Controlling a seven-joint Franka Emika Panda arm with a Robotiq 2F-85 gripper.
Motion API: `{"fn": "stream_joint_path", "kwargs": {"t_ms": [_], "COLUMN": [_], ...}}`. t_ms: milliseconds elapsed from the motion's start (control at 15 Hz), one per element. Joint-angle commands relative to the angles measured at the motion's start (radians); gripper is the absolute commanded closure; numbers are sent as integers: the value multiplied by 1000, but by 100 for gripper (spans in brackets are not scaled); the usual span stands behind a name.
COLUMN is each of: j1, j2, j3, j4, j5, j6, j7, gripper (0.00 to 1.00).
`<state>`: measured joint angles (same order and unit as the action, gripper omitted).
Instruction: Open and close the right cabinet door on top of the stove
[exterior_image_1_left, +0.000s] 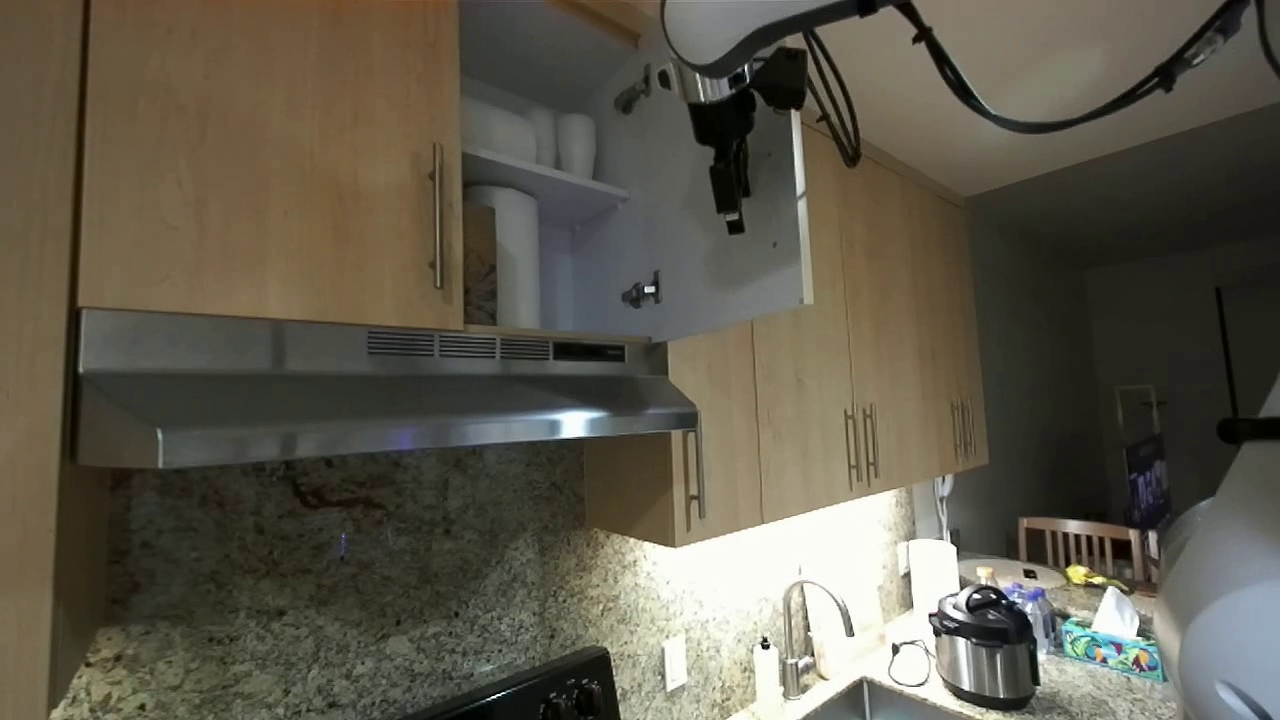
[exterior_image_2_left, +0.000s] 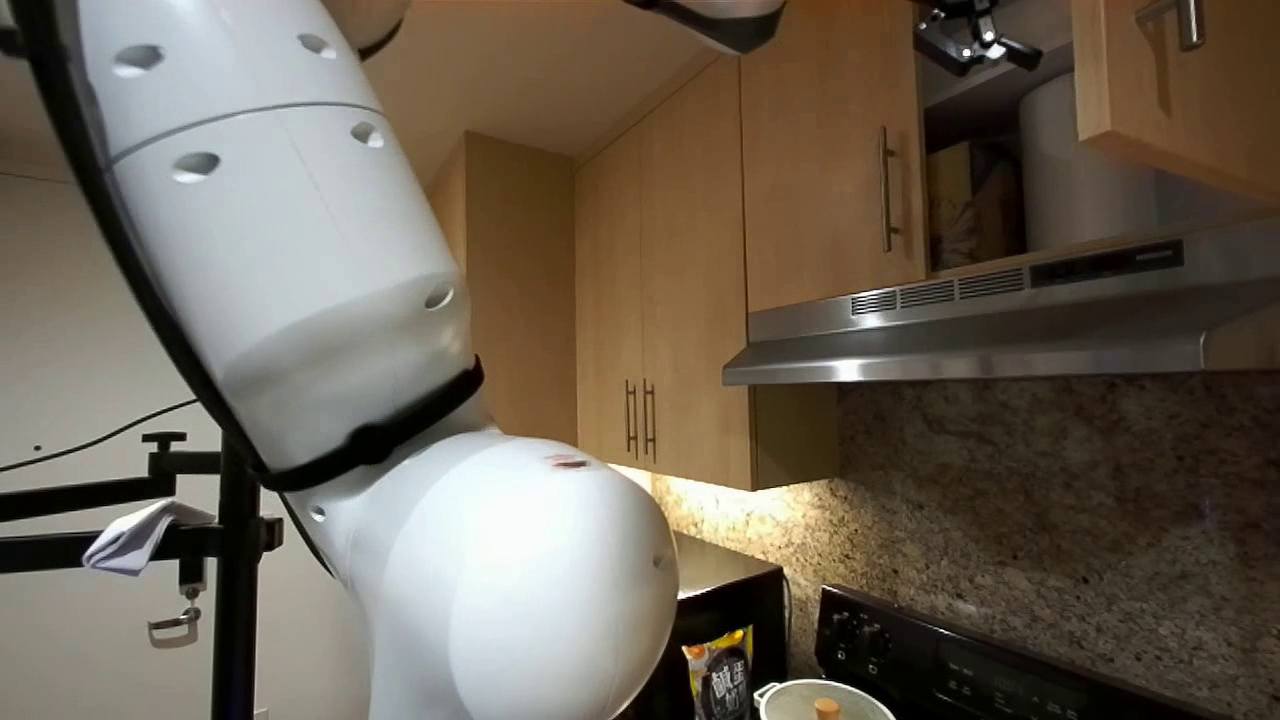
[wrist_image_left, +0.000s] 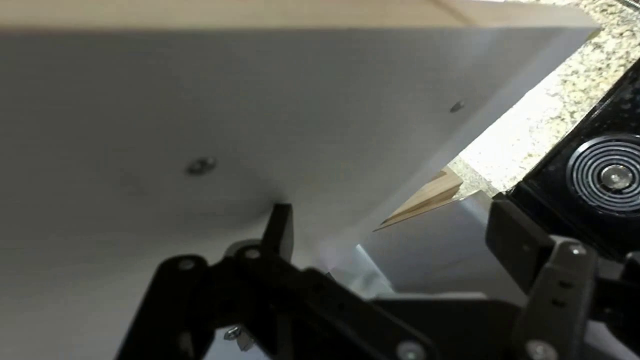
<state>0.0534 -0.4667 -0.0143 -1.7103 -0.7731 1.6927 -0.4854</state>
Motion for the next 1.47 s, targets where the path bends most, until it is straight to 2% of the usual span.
{"fn": "stream_joint_path", "kwargs": {"t_ms": [0, 600, 1067, 1400], "j1": [-15, -64, -78, -75], "j2": [68, 56, 35, -6], "j3": [1, -24, -75, -73], "j4": [79, 118, 119, 92], "j5": [-24, -35, 3, 4], "j6": [26, 36, 34, 43], "j7": [29, 157, 160, 174], "gripper": [0, 0, 0, 0]}}
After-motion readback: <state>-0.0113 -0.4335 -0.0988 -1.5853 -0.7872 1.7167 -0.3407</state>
